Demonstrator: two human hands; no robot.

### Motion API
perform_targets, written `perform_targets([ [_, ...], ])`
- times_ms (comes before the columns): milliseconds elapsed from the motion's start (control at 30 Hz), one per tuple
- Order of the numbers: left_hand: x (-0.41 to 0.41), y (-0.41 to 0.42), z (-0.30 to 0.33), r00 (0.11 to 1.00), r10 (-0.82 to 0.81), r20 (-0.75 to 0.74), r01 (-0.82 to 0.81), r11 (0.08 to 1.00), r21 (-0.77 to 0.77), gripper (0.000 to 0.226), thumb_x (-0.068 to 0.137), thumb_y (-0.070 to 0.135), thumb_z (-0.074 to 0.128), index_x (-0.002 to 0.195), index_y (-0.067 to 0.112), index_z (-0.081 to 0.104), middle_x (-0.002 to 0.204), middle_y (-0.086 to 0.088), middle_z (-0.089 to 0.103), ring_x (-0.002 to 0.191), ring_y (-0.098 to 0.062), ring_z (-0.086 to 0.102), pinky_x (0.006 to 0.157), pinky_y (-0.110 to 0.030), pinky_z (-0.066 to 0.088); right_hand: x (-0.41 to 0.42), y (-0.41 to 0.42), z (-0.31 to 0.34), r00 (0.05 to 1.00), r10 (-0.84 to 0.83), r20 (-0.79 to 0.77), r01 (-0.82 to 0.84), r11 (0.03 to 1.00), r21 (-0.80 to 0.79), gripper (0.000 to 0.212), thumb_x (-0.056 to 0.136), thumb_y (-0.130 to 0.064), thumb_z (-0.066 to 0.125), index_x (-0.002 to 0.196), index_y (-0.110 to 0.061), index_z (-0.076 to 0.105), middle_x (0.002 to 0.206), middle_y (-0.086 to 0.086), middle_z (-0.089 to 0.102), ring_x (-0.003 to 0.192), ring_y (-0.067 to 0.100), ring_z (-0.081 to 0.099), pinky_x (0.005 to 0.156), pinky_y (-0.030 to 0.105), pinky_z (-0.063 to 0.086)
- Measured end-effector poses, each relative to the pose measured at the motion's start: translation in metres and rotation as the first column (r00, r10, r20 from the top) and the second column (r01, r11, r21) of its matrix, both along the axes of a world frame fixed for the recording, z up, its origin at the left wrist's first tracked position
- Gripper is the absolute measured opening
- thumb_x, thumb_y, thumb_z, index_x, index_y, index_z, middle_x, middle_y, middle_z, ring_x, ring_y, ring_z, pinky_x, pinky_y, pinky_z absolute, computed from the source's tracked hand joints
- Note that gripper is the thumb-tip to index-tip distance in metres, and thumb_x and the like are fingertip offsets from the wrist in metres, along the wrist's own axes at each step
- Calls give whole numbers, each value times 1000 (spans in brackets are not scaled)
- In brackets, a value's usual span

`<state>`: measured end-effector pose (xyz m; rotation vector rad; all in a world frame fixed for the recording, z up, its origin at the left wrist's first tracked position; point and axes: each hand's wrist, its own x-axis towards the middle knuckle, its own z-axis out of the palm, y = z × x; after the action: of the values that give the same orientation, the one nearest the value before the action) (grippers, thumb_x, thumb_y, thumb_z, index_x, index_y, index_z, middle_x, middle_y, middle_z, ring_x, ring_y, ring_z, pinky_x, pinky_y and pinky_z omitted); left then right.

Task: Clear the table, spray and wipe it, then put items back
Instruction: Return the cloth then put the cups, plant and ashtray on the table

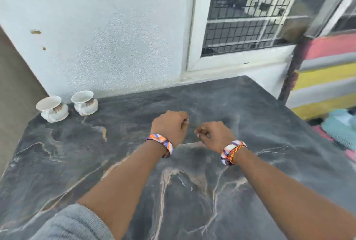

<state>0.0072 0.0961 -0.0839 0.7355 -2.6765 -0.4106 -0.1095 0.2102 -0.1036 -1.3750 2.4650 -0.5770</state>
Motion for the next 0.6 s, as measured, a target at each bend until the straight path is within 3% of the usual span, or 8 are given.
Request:
perform_targets([
  [100, -57, 61, -1, 994, -108, 33, 109, 994, -25, 20, 87, 25, 45, 99, 22, 61, 95, -8, 69, 94, -35, 60, 65, -32, 41, -41, 71, -3, 997, -72, -13, 72, 997, 37, 21, 87, -20, 54, 103, -21, 68, 99, 7, 70, 95, 30, 63, 80, 36, 51],
  [233, -136, 159, -13, 968, -243, 63, 245, 969, -23, 19, 87, 26, 46, 97, 22, 62, 95, -9, 70, 95, -34, 61, 68, -34, 46, -100, 181, -8, 979, -179, 98, 171, 982, 77, 25, 84, -12, 53, 103, -14, 69, 104, 10, 70, 97, 29, 63, 85, 33, 51],
  [400, -231, 281, -31, 917, -390, 81, 389, 921, 20, 20, 88, 27, 46, 99, 25, 63, 97, -5, 70, 99, -31, 61, 74, -35, 48, -171, 322, -9, 947, -313, 71, 301, 943, 141, 25, 82, -14, 55, 105, -17, 67, 111, 4, 69, 107, 24, 61, 90, 33, 50],
  [500, -287, 350, -28, 869, -488, 85, 488, 873, 17, 20, 88, 26, 46, 98, 27, 63, 98, -2, 70, 97, -29, 62, 68, -30, 44, -212, 395, -3, 919, -393, 32, 381, 905, 189, 32, 80, -13, 53, 107, -19, 67, 110, 4, 70, 104, 25, 63, 88, 35, 52],
  [600, -331, 395, -22, 825, -560, 74, 562, 827, -4, 21, 88, 27, 47, 96, 24, 65, 98, -1, 70, 97, -27, 62, 68, -31, 46, -249, 442, -5, 892, -444, 87, 420, 884, 206, 34, 80, -10, 53, 110, -17, 67, 110, 4, 70, 103, 23, 64, 90, 34, 52],
])
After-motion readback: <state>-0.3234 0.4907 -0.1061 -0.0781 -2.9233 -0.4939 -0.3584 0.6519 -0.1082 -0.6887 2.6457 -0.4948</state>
